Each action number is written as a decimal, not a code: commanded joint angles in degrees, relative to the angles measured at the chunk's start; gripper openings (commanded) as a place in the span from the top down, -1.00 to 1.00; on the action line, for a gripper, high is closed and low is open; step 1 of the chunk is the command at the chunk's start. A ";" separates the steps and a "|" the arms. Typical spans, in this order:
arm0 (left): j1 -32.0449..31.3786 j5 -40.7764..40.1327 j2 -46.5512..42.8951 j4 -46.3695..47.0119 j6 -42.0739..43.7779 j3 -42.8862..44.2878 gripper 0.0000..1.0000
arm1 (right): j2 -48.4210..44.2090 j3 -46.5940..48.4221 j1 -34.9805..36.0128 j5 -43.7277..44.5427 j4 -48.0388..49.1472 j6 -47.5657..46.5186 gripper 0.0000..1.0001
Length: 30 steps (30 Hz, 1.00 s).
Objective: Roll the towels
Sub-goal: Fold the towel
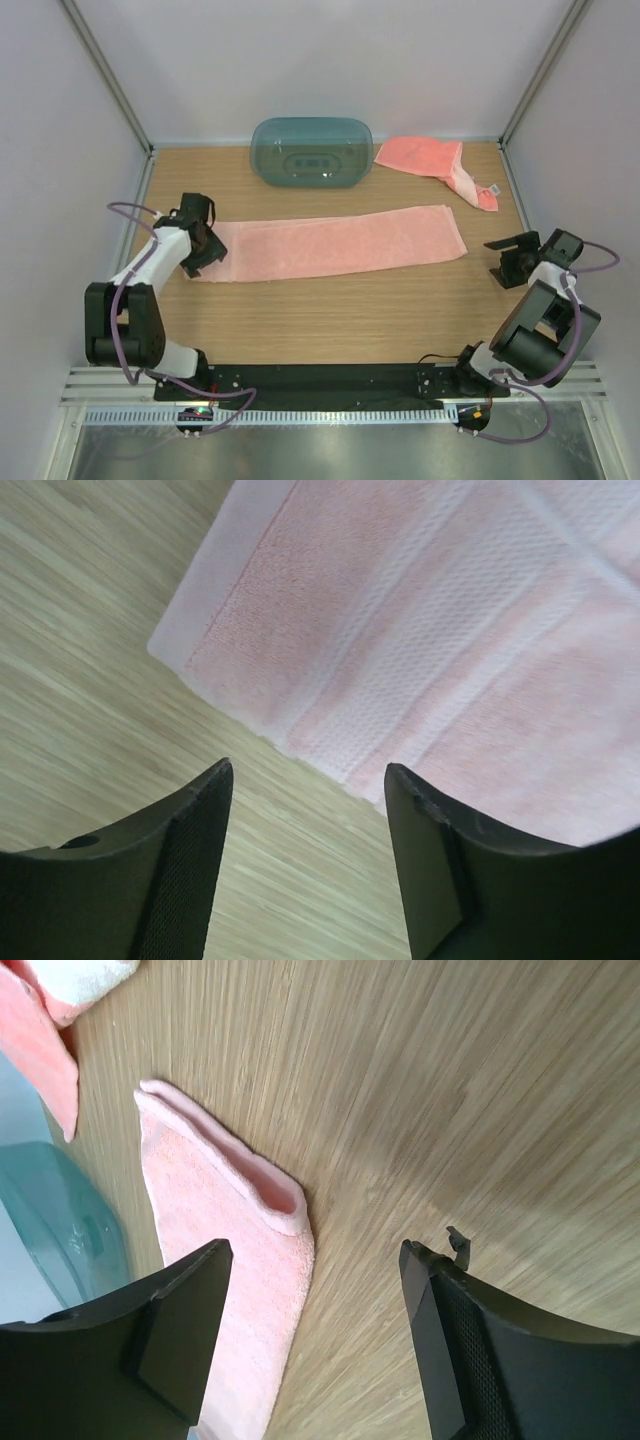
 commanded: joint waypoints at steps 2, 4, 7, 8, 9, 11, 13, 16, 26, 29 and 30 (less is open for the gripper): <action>0.26 3.55 -5.67 -4.94 1.57 6.65 -0.30 | 0.79 0.17 1.45 -5.07 -2.12 -2.14 -0.50; 0.26 4.61 -6.29 -8.62 4.20 11.57 -0.32 | 1.76 0.34 2.76 -5.34 -1.60 -2.14 -0.51; 0.34 4.01 -6.38 -12.93 9.81 18.06 -0.33 | 3.34 1.65 7.42 -3.76 -1.85 -2.75 -0.54; 0.26 3.30 -6.38 -13.56 11.06 19.05 -0.32 | 3.70 2.01 9.86 -2.54 -2.20 -2.84 -0.56; 0.26 1.47 -6.90 -13.91 12.20 19.75 -0.33 | 4.22 2.01 10.67 -1.31 -1.69 -3.01 -0.58; 0.26 -0.74 -7.86 -12.69 15.10 18.45 -0.32 | 4.84 1.84 11.90 0.02 -1.07 -3.02 -0.60; 0.26 -3.28 -9.09 -12.16 15.73 16.43 -0.33 | 6.33 1.49 12.09 0.72 0.07 -3.02 -0.60; 0.26 -3.12 -11.20 -9.98 15.55 14.06 -0.33 | 8.44 1.57 12.26 1.60 1.39 -3.19 -0.59; 0.26 -4.52 -12.70 -9.78 15.29 12.64 -0.33 | 10.73 1.93 12.96 4.77 4.64 -2.75 -0.35; 0.34 -4.97 -12.61 -9.96 15.29 12.56 -0.33 | 11.52 1.57 14.28 5.21 6.23 -2.49 -0.16; 0.26 -4.97 -12.70 -10.05 15.29 12.47 -0.33 | 11.87 2.01 14.63 5.56 6.32 -2.58 -0.11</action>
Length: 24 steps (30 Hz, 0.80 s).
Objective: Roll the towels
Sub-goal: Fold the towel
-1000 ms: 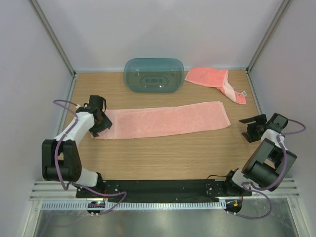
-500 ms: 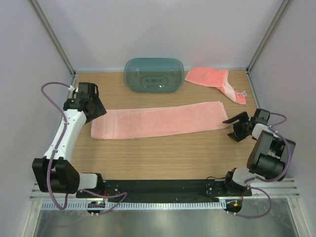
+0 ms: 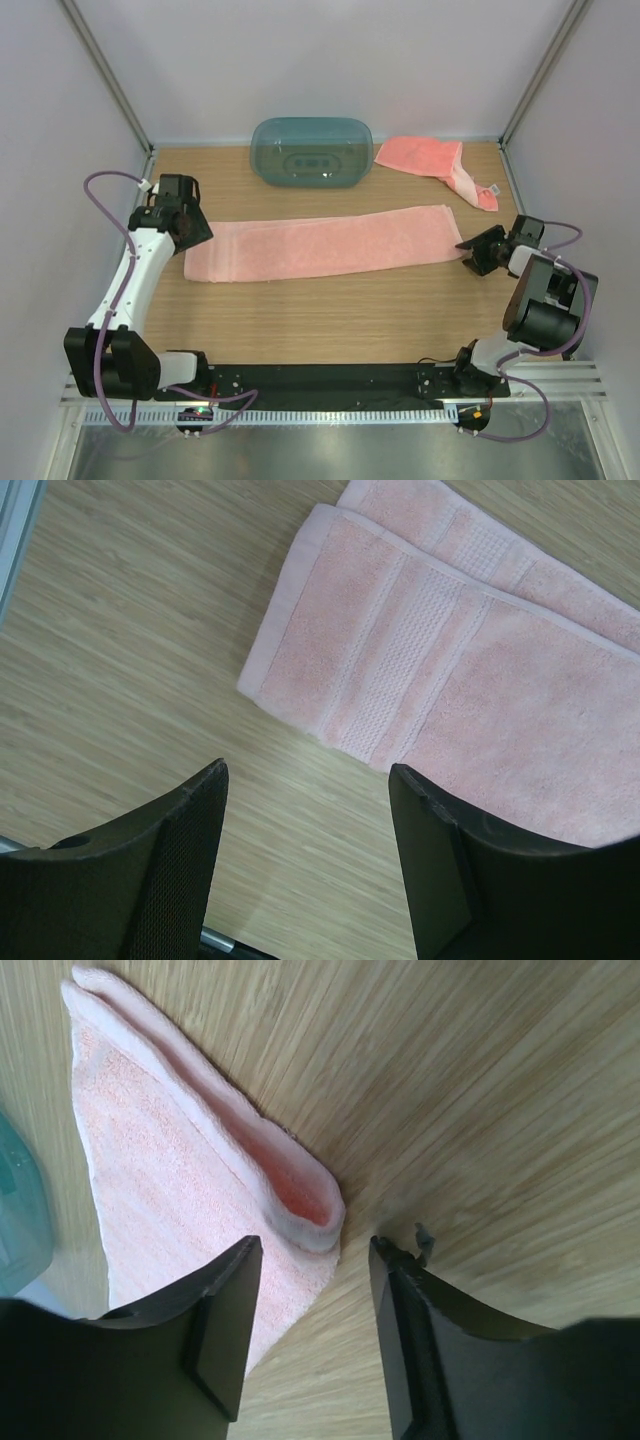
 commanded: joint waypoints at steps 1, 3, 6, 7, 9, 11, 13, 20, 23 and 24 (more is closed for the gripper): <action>0.26 -1.75 -1.71 0.44 0.91 -0.12 -0.33 | 2.12 0.24 1.65 4.25 2.01 -0.98 -0.06; 0.26 -1.84 -2.06 0.35 0.82 -0.21 -0.33 | 2.91 0.77 2.09 4.51 2.19 -0.98 -0.01; 0.26 -1.76 -2.15 0.44 0.82 -0.39 -0.33 | 3.27 1.03 2.09 5.12 2.28 -1.16 0.14; 0.26 -1.58 -2.06 0.44 0.90 -0.39 -0.33 | 3.18 1.04 2.09 5.30 2.36 -1.16 0.33; 0.26 -1.58 -2.06 0.53 0.82 -0.39 -0.32 | 2.48 1.04 2.18 5.74 2.10 -1.16 0.51; 0.26 -1.49 -2.06 0.44 0.91 -0.39 -0.32 | 1.69 1.21 2.18 6.88 1.66 -1.33 0.75; 0.26 -1.40 -2.06 0.44 0.91 -0.47 -0.33 | 0.20 1.91 1.74 8.72 0.00 -1.60 0.90; 0.26 -0.26 -1.80 0.71 0.99 -0.65 -0.32 | -5.60 3.84 -7.48 12.49 -4.83 -3.26 0.98; 0.26 0.00 -1.80 0.79 0.99 -0.65 -0.31 | -9.28 5.52 -7.14 14.00 -6.60 -3.79 0.97; 0.26 0.18 -1.80 0.88 1.08 -0.74 -0.31 | -10.17 6.13 -6.70 14.18 -6.86 -3.79 0.97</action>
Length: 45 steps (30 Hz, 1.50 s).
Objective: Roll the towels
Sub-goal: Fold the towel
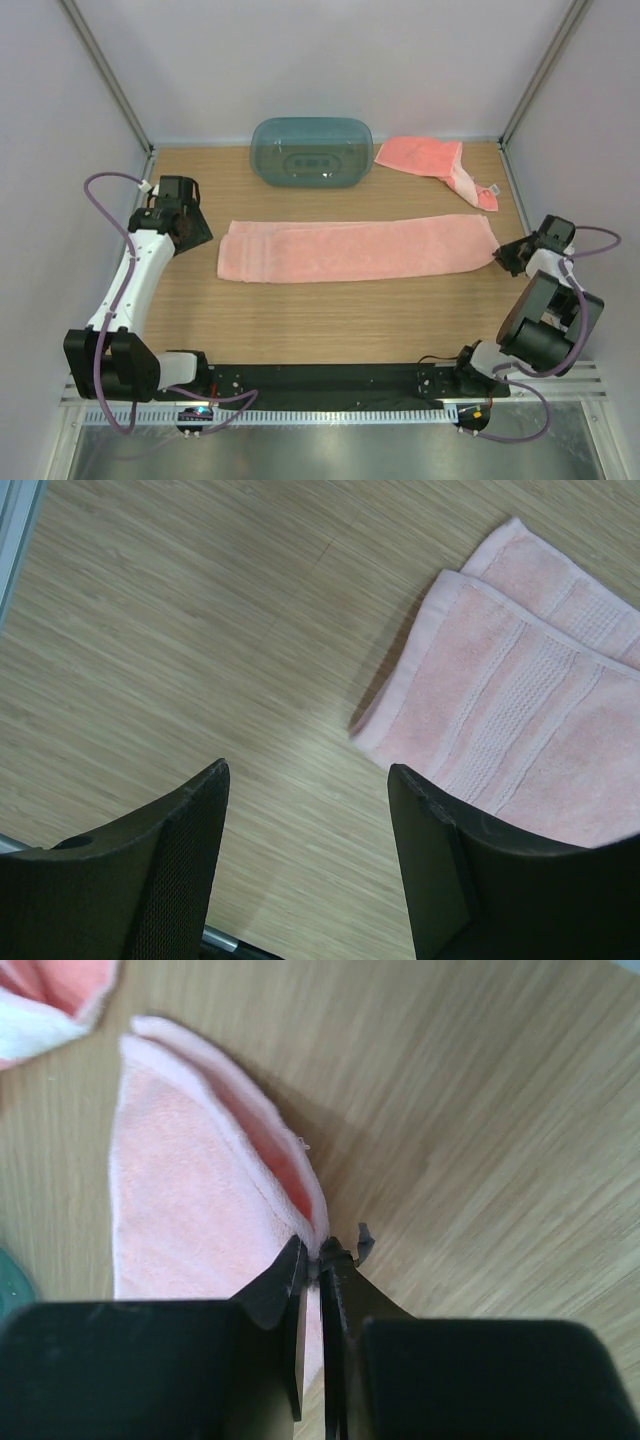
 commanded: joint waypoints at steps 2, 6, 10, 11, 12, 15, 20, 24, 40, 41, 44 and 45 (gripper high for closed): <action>0.26 0.55 -1.40 0.84 0.49 -0.02 -0.31 | -6.83 4.84 4.61 4.06 -2.82 -2.51 0.98; 0.26 0.47 -1.67 0.84 0.49 -0.02 -0.31 | -9.39 9.40 12.87 3.63 -3.80 -3.39 0.98; 0.26 -1.11 -2.19 0.31 0.49 0.07 -0.31 | -10.62 13.37 20.69 2.40 -4.67 -3.12 0.97; 0.26 -1.73 -2.54 -0.30 0.32 0.42 -0.27 | -10.80 14.16 22.19 2.31 -4.94 -3.12 0.98; 0.26 -3.04 -3.07 -0.91 -0.21 0.77 -0.25 | -10.97 15.47 25.68 1.96 -4.94 -3.12 0.97; 0.26 -11.47 -9.82 -1.10 -2.67 0.69 -0.25 | -10.72 18.28 32.36 1.96 -5.55 -3.39 0.97; 0.34 -15.79 -24.33 4.78 -3.29 -3.18 -0.42 | -8.43 21.72 41.79 4.58 -6.43 -3.04 0.98; 0.26 -17.46 -33.81 7.33 -3.64 -4.93 -0.46 | -5.88 24.45 48.73 7.67 -6.08 -2.43 0.98; 0.26 -17.73 -35.59 8.84 -3.46 -6.34 -0.50 | 9.05 40.35 71.76 15.49 -3.97 -0.05 0.98; 0.26 -17.73 -35.51 8.84 -3.46 -6.34 -0.50 | 9.76 42.27 72.55 15.84 -4.23 -0.22 0.98; 0.26 -17.73 -35.42 8.84 -3.38 -6.35 -0.50 | 12.48 45.44 75.81 16.11 -3.89 0.39 0.97; 0.26 -17.73 -35.33 8.84 -3.29 -6.43 -0.50 | 13.19 45.80 76.77 16.11 -3.27 0.74 0.97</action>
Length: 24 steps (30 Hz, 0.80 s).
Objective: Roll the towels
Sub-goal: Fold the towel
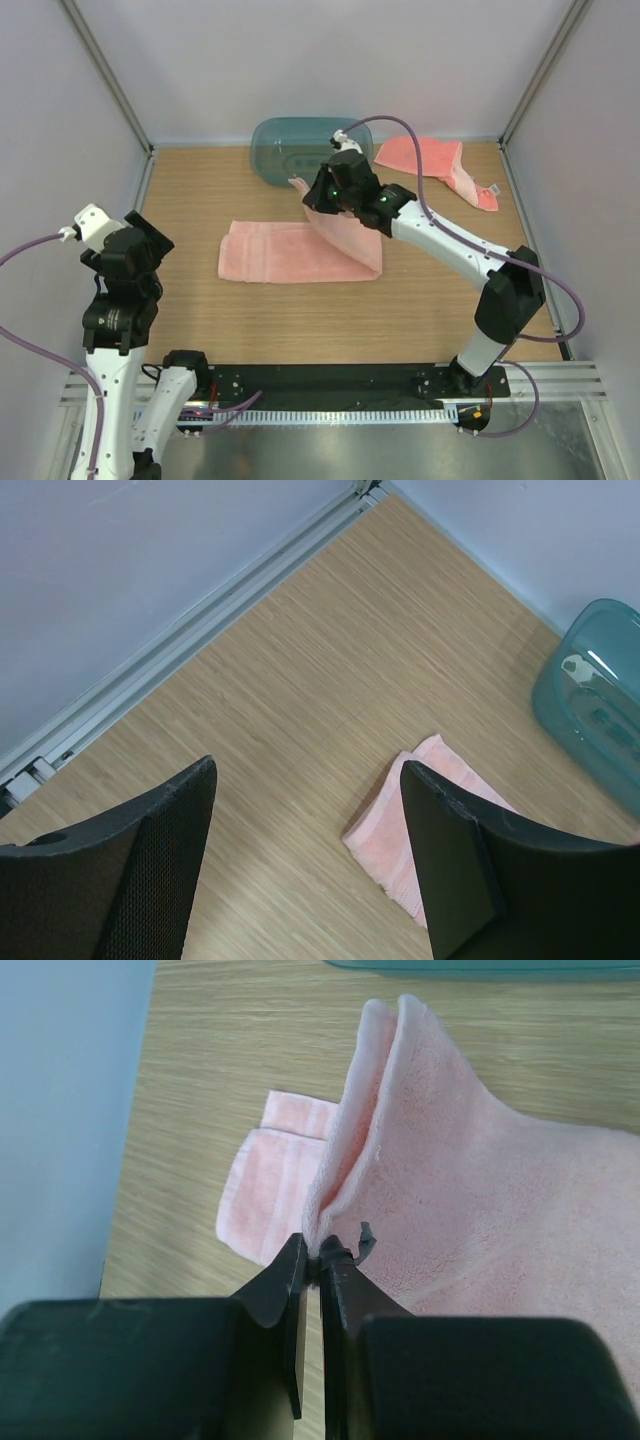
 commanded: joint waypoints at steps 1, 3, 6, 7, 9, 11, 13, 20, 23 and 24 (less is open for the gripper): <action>0.26 -1.49 0.08 2.67 -0.38 -0.01 -0.50 | 1.96 4.36 4.03 2.25 3.66 1.57 0.98; 0.26 -1.49 0.08 2.67 -0.38 -0.01 -0.50 | 4.24 5.86 6.15 3.30 4.89 1.66 0.98; 0.26 -1.66 -0.01 2.76 -0.29 -0.09 -0.50 | 8.45 7.62 9.76 3.48 6.91 2.36 0.98; 0.34 -1.58 -0.01 2.76 -0.29 -0.01 -0.50 | 9.77 8.06 10.72 3.39 8.22 2.54 0.98; 0.34 -1.67 -0.10 2.76 -0.29 -0.01 -0.50 | 13.90 9.02 13.18 3.22 9.89 2.80 0.98; 0.26 -1.49 0.08 2.76 -0.21 -0.09 -0.50 | 18.28 9.64 15.20 3.13 12.44 3.24 0.98; 0.35 -1.40 0.16 2.85 -0.12 -0.09 -0.50 | 21.55 10.95 16.26 0.85 14.81 4.73 0.97; 0.26 -1.49 0.52 2.76 0.15 -0.18 -0.50 | 32.63 14.39 20.22 -6.80 18.95 6.59 0.30; 0.34 -1.49 1.04 2.85 0.50 -0.18 -0.50 | 32.90 14.30 20.66 -9.00 19.57 6.85 -0.26; 0.35 -1.58 1.39 2.85 0.58 -0.18 -0.50 | 32.47 14.30 20.58 -9.17 19.66 6.67 -0.67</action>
